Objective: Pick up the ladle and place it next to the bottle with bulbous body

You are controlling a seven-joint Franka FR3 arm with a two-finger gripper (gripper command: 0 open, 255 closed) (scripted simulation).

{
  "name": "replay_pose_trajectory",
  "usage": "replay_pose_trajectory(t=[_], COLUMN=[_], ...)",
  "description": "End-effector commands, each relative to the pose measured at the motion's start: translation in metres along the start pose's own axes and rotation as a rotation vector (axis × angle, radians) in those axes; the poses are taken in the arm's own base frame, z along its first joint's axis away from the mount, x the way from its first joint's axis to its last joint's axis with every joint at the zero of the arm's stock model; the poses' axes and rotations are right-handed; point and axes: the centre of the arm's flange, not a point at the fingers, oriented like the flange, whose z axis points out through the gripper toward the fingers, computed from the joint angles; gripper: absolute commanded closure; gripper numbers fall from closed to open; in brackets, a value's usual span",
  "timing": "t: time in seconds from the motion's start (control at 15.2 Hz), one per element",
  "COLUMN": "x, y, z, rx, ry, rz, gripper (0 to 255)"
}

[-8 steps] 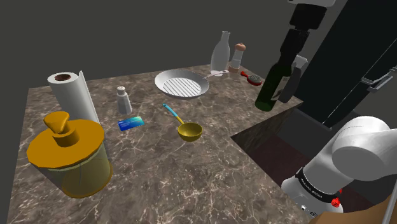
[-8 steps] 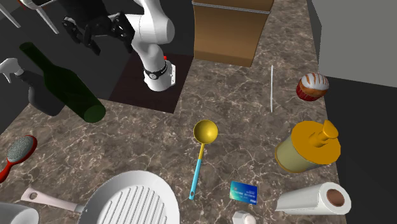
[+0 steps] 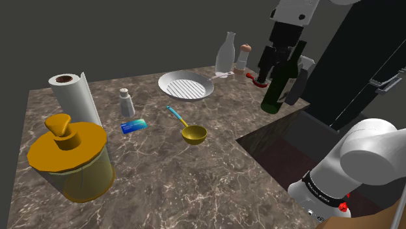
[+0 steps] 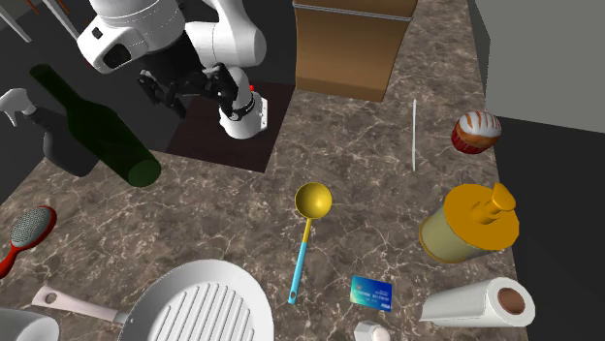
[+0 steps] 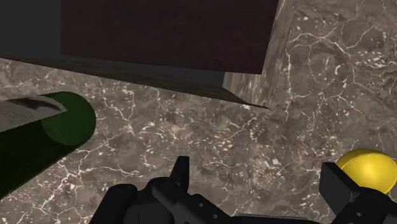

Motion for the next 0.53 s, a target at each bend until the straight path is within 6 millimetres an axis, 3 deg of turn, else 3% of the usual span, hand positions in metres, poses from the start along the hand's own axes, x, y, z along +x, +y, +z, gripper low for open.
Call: replay_pose_trajectory(t=[0.0,0.46], x=[0.01,0.056], y=[-0.017,-0.07], z=[0.015,0.072], rx=[0.007,0.029], ry=[0.002,0.001], rz=[0.018,0.074], gripper=[0,0])
